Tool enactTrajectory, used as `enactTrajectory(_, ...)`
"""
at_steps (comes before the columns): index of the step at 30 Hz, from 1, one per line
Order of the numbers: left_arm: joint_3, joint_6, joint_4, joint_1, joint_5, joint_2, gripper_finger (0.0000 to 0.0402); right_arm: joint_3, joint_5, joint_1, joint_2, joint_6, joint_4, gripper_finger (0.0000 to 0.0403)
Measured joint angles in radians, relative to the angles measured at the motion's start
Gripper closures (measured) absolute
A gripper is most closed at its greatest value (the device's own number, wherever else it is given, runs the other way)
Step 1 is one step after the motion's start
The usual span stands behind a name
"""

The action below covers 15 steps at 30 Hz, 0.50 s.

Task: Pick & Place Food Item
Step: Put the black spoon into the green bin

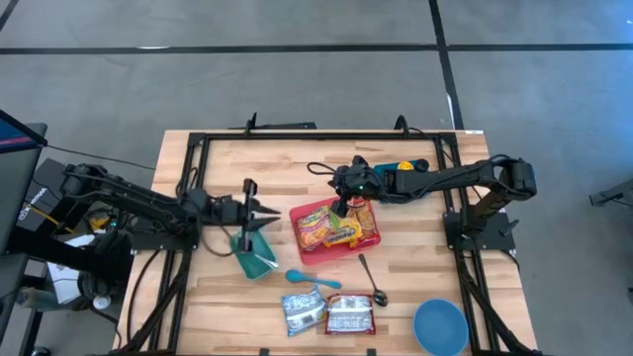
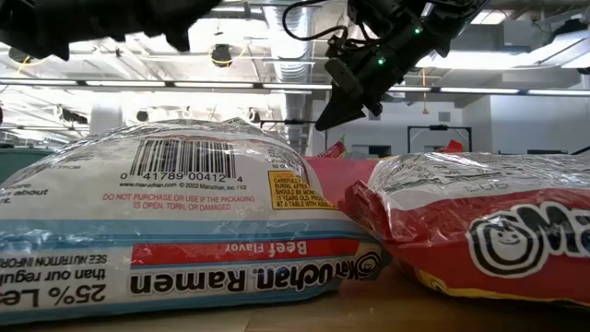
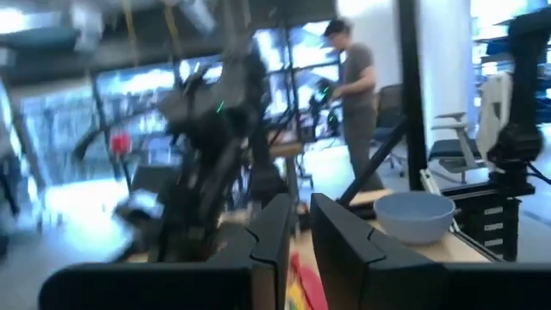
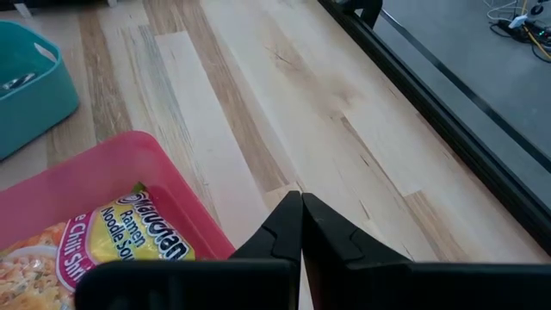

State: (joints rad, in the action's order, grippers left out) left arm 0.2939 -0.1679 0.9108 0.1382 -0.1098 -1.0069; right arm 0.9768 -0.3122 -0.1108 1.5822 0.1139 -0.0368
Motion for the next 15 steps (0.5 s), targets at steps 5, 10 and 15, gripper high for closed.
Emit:
enactTrajectory(5, 0.0, 0.177, -0.099, -0.094, 0.059, 0.0, 0.0357, 0.0, 0.0, 0.0, 0.0, 0.0, 0.0, 0.0402)
enactTrajectory(10, 0.0, 0.297, -0.183, -0.196, 0.149, 0.0, 0.0357, 0.0, 0.0, 0.0, 0.0, 0.0, 0.0, 0.0402)
enactTrajectory(15, 0.0, 0.388, -0.275, -0.26, 0.17, 0.0, 0.0357, 0.0, 0.0, 0.0, 0.0, 0.0, 0.0, 0.0402)
